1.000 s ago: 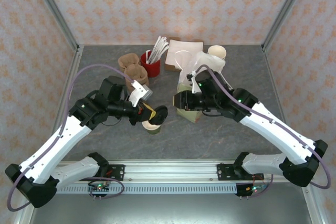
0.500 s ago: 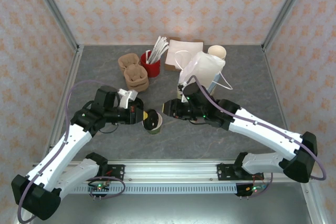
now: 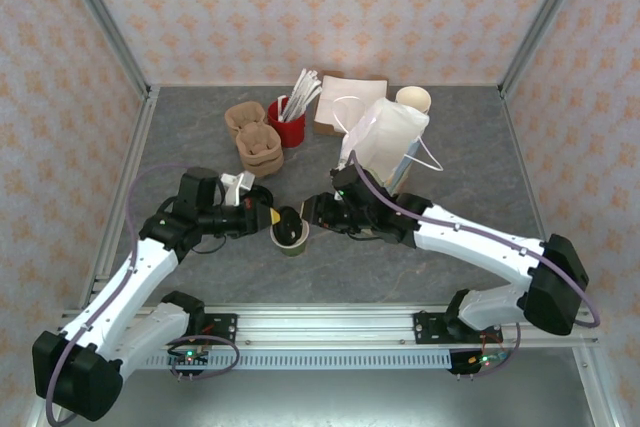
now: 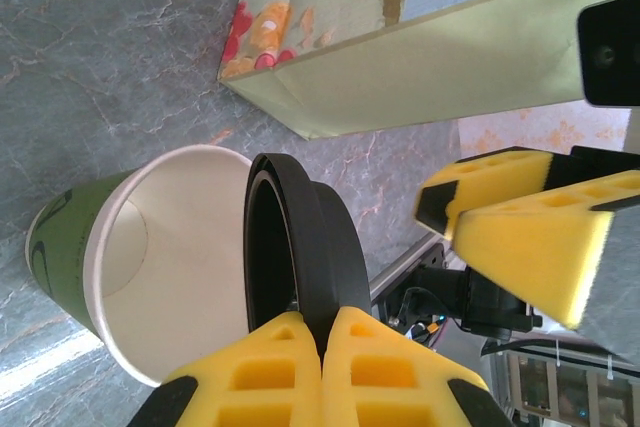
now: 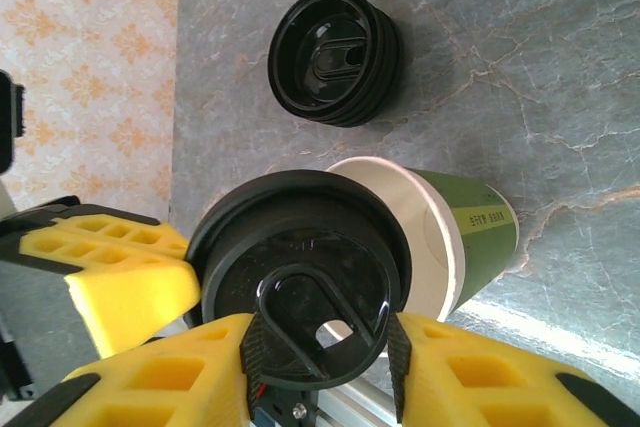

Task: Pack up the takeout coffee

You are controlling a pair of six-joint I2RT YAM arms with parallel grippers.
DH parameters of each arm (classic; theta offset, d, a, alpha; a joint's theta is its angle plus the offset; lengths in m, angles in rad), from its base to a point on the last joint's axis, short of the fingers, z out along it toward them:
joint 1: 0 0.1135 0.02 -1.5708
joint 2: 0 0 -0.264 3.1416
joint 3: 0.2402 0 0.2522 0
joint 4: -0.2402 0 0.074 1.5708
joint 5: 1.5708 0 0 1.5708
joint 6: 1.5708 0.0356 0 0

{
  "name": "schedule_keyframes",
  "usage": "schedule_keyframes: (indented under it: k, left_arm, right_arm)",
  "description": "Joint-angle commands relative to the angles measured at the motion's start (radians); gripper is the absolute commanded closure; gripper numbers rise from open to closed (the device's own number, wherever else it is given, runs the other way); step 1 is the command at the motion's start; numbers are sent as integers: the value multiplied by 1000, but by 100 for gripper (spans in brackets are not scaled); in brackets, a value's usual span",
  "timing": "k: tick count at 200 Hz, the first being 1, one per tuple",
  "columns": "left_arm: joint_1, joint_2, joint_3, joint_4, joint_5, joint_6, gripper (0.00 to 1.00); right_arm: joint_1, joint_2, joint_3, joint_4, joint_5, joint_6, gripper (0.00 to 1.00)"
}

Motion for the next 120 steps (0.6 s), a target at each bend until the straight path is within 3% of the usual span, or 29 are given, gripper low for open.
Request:
schedule_keyframes:
  k: [1, 75, 120]
  left_arm:
    - [14, 10, -22, 37, 35, -14, 96]
    - [33, 36, -85, 96, 44, -27, 95]
    - [46, 56, -87, 88, 47, -25, 85]
  right_arm:
    - [6, 18, 1, 45, 7, 4, 58]
    - [6, 78, 11, 58, 3, -4, 61]
    - [6, 98, 14, 57, 11, -5, 60]
